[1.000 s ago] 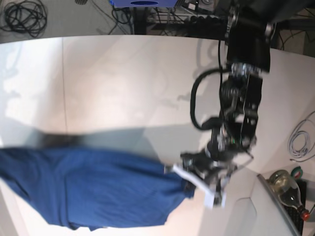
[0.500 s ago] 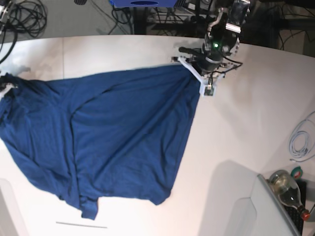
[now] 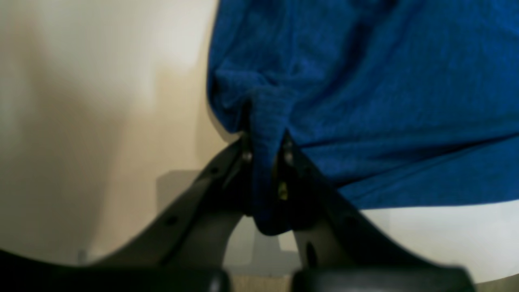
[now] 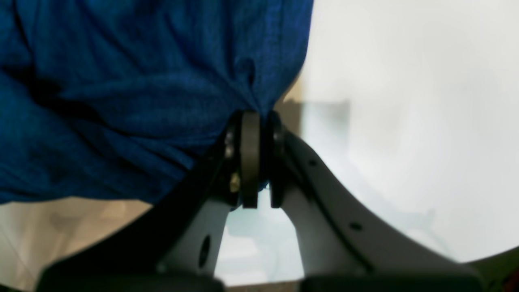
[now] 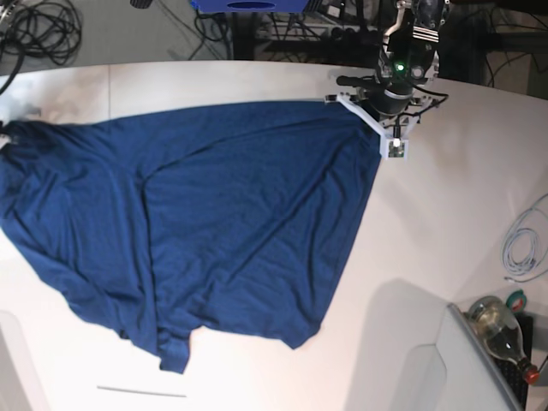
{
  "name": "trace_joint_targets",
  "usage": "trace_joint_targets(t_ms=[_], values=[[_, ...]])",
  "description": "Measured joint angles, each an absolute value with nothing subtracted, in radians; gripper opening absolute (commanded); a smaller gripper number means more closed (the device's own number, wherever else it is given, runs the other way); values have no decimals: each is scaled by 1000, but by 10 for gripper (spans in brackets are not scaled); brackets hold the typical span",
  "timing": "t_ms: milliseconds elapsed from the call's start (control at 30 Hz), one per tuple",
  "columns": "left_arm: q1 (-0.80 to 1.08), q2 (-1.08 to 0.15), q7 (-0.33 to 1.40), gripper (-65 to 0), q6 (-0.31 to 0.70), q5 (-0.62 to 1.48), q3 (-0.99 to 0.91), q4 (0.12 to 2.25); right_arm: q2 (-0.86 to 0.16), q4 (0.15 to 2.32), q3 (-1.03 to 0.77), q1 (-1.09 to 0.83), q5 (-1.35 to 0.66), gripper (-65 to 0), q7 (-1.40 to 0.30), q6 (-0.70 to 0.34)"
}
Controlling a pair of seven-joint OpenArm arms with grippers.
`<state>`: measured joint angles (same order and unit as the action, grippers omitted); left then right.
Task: Layout the t-shirt on the table in an organized manner, then fold the t-shirt properly
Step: 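Lift the shirt with both grippers and shake it out over the table, then lower the held shirt edges onto the table with both grippers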
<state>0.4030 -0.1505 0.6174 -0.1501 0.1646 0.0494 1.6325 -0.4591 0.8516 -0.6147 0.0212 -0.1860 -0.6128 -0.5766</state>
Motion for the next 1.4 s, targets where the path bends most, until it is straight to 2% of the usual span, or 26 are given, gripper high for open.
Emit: trace_joint_targets(t_ms=[300,433,700,1167,1267,1400], values=[[477,-136,616,-650,-150,164,43,1680,-452,850,-616,7,-186,-650,-609,-576],[486,-135,617,-650,-150,165,43,1679,-452,851,-610,7,-191,-650,-609,-503],[480,-135,616,-650,-150,164,-26,1678,-455,856,-609,-9,-194,-650,-603,-502],[493,-119,617,-650,-149,165,-41,1680,-455,856,-609,-12,-198,-650,-604,-502],[511,-103,620,-484,-150,168,-83,1691,-455,856,-609,-12,-199,-650,-605,-502],[524,-94,619,-329,-150,168,-157,1739,-455,857,-609,-12,-199,-650,-606,-502]])
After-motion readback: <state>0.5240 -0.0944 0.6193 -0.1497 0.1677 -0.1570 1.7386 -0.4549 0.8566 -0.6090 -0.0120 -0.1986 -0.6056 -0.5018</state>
